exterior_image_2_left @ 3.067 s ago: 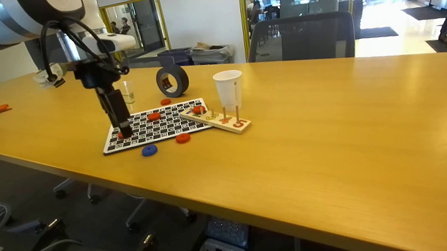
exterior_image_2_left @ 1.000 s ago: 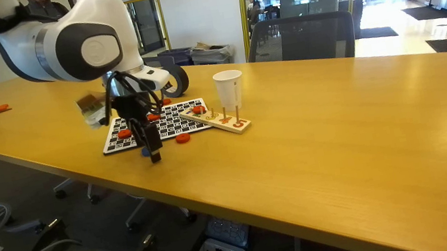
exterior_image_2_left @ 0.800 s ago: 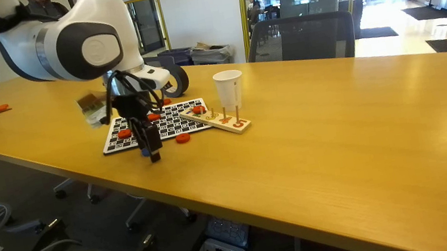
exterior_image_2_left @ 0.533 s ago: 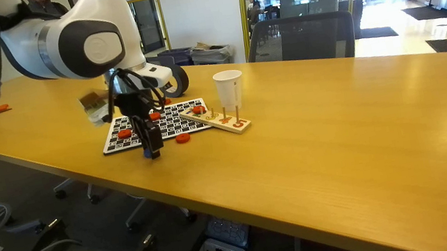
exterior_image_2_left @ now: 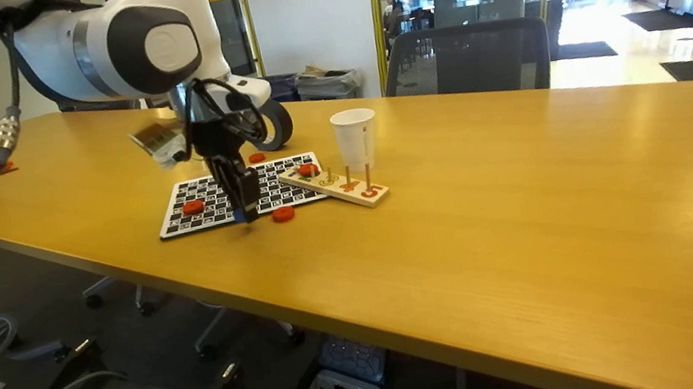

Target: Put the blue square into the transparent cup and the orange squares into the white cup.

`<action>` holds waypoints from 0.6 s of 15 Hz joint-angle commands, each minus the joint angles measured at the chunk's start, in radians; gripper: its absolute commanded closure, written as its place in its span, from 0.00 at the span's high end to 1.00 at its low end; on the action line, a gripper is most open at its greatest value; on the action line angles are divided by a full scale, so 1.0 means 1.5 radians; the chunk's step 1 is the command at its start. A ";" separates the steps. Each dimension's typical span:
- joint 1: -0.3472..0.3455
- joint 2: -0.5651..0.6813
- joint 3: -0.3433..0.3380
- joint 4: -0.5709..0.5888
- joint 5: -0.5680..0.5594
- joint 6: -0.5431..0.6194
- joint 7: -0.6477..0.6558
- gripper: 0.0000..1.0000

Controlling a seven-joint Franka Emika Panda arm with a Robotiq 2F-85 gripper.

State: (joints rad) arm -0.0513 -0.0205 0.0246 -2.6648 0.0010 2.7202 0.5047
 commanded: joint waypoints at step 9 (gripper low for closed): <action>0.064 0.065 0.040 0.324 -0.052 -0.136 -0.101 0.22</action>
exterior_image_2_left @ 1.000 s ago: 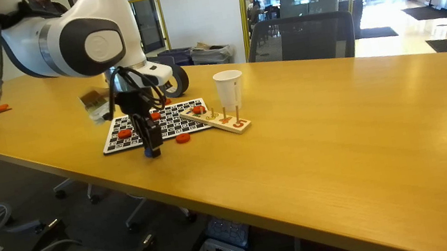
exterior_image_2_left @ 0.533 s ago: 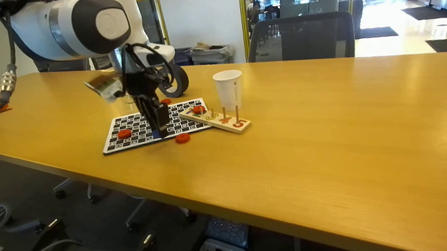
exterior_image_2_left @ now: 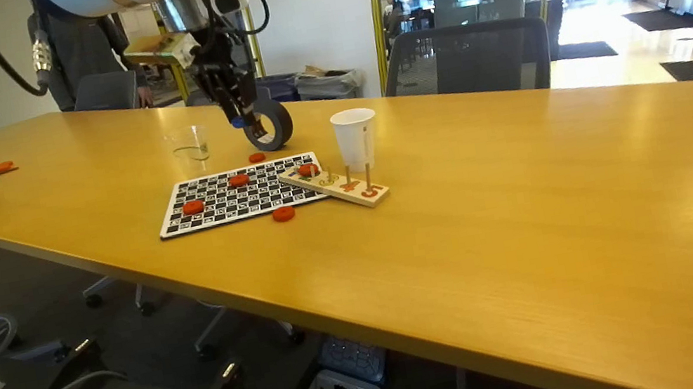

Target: Put the blue square into the transparent cup and the orange squares into the white cup.

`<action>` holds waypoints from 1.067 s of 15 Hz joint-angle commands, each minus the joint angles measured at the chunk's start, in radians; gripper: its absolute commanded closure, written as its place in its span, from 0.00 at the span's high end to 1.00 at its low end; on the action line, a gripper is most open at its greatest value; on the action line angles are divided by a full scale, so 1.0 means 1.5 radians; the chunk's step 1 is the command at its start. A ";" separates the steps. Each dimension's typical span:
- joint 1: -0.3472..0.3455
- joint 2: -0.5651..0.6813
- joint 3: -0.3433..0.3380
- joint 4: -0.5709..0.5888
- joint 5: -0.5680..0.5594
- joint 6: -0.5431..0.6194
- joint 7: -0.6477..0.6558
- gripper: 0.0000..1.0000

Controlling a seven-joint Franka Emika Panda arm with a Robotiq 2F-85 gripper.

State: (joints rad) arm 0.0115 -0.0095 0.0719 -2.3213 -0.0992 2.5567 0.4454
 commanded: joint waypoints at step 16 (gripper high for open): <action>0.047 0.227 0.078 0.307 0.168 -0.119 -0.395 0.22</action>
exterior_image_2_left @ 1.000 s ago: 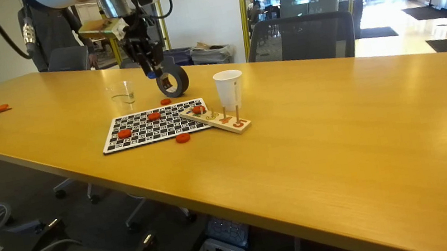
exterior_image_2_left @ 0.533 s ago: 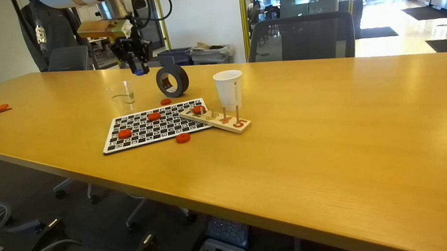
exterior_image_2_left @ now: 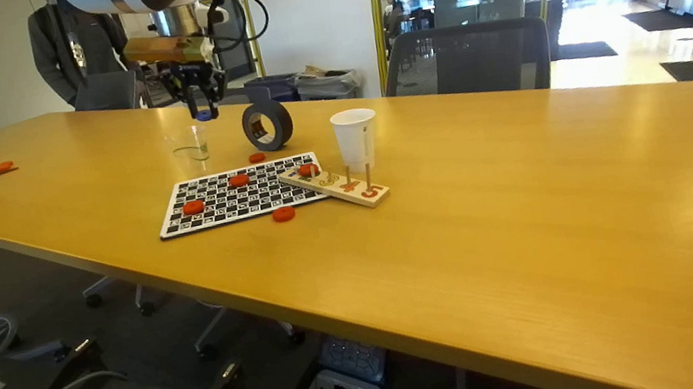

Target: Put the blue square into the transparent cup and the orange squares into the white cup.

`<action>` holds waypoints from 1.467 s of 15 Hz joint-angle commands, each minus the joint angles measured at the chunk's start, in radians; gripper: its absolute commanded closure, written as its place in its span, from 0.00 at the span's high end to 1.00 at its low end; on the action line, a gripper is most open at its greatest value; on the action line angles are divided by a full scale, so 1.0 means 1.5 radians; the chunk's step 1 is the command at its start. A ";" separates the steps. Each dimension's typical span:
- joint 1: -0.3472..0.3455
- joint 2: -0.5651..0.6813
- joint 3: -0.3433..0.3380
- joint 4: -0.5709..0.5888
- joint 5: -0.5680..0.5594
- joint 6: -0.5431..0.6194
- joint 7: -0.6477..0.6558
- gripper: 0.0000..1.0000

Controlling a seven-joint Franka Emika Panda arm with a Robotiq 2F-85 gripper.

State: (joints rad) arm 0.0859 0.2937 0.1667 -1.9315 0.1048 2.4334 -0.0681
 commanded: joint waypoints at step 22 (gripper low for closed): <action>0.023 0.050 -0.006 0.119 0.001 -0.149 0.012 1.00</action>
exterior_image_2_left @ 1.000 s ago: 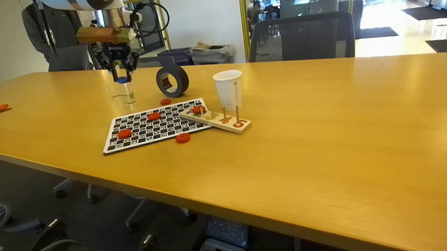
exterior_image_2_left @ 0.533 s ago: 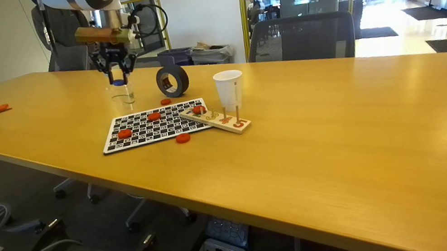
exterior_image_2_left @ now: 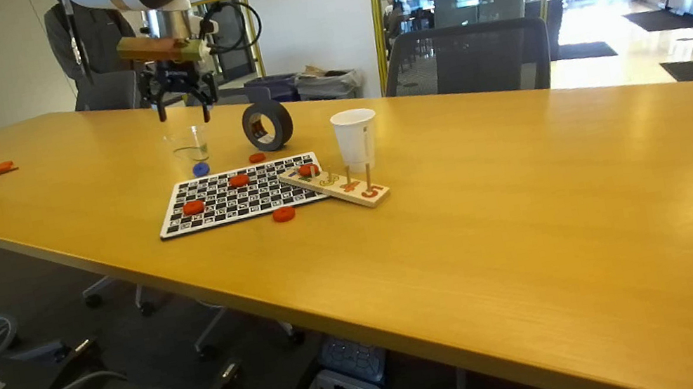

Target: Put the blue square into the transparent cup and the orange squares into the white cup.

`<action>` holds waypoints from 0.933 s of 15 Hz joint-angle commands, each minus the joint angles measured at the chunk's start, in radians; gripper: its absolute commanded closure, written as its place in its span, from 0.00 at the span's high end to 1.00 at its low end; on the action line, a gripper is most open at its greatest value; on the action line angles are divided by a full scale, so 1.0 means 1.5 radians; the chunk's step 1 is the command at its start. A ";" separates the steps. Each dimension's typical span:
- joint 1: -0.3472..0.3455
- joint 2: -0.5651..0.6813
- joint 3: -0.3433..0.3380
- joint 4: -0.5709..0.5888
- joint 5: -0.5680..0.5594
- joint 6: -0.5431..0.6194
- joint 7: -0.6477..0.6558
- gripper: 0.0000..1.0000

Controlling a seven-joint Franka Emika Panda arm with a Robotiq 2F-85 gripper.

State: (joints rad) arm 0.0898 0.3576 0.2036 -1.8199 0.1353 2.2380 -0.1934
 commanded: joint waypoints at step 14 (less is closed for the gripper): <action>0.077 0.187 -0.167 0.207 -0.055 -0.013 0.581 1.00</action>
State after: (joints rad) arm 0.1555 0.5738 0.0043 -1.5832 0.0703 2.2356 0.5186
